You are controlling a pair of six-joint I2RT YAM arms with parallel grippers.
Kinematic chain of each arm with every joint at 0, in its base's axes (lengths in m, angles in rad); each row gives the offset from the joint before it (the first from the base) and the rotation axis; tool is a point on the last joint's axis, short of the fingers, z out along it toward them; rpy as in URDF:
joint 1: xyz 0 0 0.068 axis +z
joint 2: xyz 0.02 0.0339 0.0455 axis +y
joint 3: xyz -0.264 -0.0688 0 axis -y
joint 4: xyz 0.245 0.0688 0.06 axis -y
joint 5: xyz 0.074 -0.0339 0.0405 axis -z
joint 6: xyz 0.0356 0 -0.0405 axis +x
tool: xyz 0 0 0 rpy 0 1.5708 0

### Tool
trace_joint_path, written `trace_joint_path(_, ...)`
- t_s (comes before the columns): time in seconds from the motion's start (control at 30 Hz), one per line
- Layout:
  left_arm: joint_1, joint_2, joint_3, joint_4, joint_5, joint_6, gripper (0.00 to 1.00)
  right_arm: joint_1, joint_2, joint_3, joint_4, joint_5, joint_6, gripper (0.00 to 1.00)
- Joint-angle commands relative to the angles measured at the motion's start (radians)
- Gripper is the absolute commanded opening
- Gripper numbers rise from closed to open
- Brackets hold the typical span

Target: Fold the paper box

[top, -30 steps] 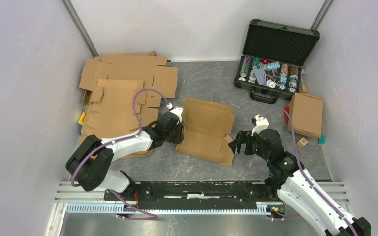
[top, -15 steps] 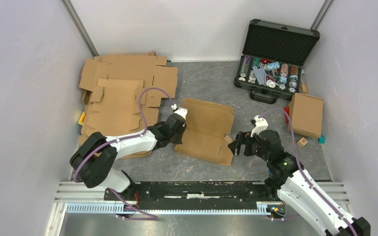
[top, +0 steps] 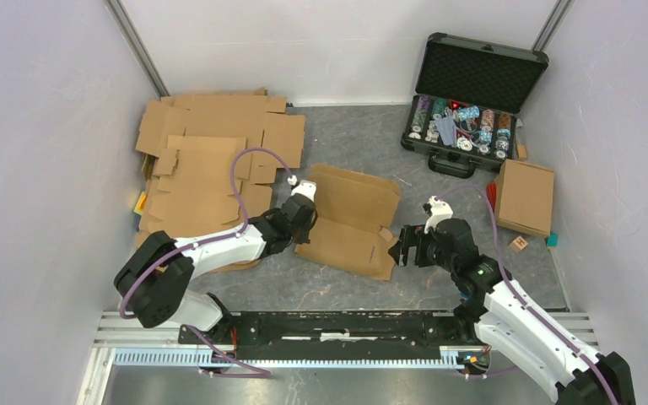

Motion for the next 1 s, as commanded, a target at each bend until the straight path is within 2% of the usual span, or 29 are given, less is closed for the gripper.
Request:
trace_joint_path(0.0, -0.001, -0.012, 0.022, -0.012, -0.077, -0.063, 0.02, 0.005, 0.027, 0.043, 0.058, 0.009, -0.008, 0.98)
trace_joint_path(0.23, 0.012, -0.023, 0.006, 0.007, -0.060, -0.080, 0.02, 0.003, 0.027, 0.051, 0.090, 0.076, -0.013, 0.98)
trace_joint_path(0.53, 0.036, -0.039, -0.013, 0.033, -0.026, -0.068, 0.02, 0.004, -0.033, 0.017, 0.140, 0.241, 0.024, 0.98)
trace_joint_path(0.67, 0.036, -0.048, -0.016, 0.035, -0.029, -0.063, 0.02, 0.004, -0.069, 0.003, 0.182, 0.220, 0.013, 0.98)
trace_joint_path(0.8, 0.035, -0.078, -0.044, 0.067, -0.034, -0.063, 0.02, 0.003, -0.124, -0.012, 0.198, 0.288, 0.004, 0.98)
trace_joint_path(0.97, 0.037, -0.071, -0.049, 0.071, -0.064, -0.089, 0.02, 0.003, -0.184, -0.075, 0.289, 0.239, -0.023, 0.98)
